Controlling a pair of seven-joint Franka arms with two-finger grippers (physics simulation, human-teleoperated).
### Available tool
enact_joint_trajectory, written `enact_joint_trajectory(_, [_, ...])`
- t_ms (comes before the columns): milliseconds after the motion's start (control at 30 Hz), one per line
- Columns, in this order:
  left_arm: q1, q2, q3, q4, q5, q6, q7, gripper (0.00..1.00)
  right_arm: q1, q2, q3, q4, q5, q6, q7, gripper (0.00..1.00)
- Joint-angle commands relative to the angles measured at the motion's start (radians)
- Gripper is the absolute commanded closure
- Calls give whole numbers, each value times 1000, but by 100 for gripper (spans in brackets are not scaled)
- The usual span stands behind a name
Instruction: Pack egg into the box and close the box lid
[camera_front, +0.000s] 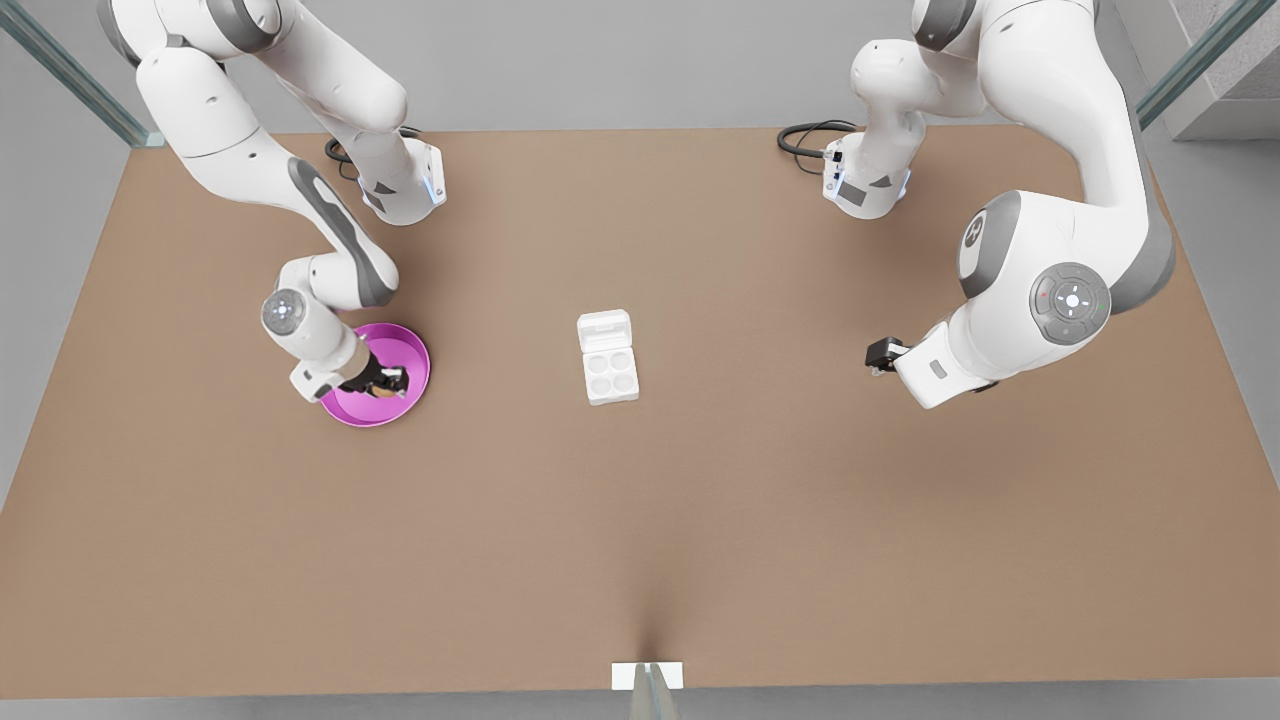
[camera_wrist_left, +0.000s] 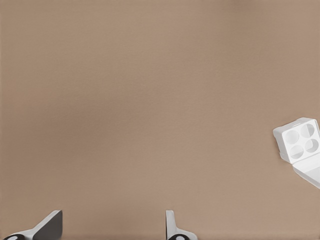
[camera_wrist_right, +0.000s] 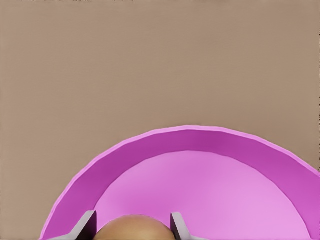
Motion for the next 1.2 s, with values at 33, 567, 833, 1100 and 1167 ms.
enact_joint_trajectory(33, [0,-1,0,0,1,0,0,0,7,3,1,14,-6,-28,-6,49])
enact_joint_trajectory(567, [0,3,0,0,-2,0,0,0,266,260,5,712,4,-420,3,49])
enact_joint_trajectory(833, [0,6,0,0,-4,4,0,0,504,369,-7,902,11,-492,270,47])
enact_joint_trajectory(1100, [2,6,0,0,-4,6,0,0,679,369,-6,915,96,-482,538,47])
enact_joint_trajectory(1167, [2,6,0,0,-4,6,0,0,713,369,-6,915,95,-482,612,46])
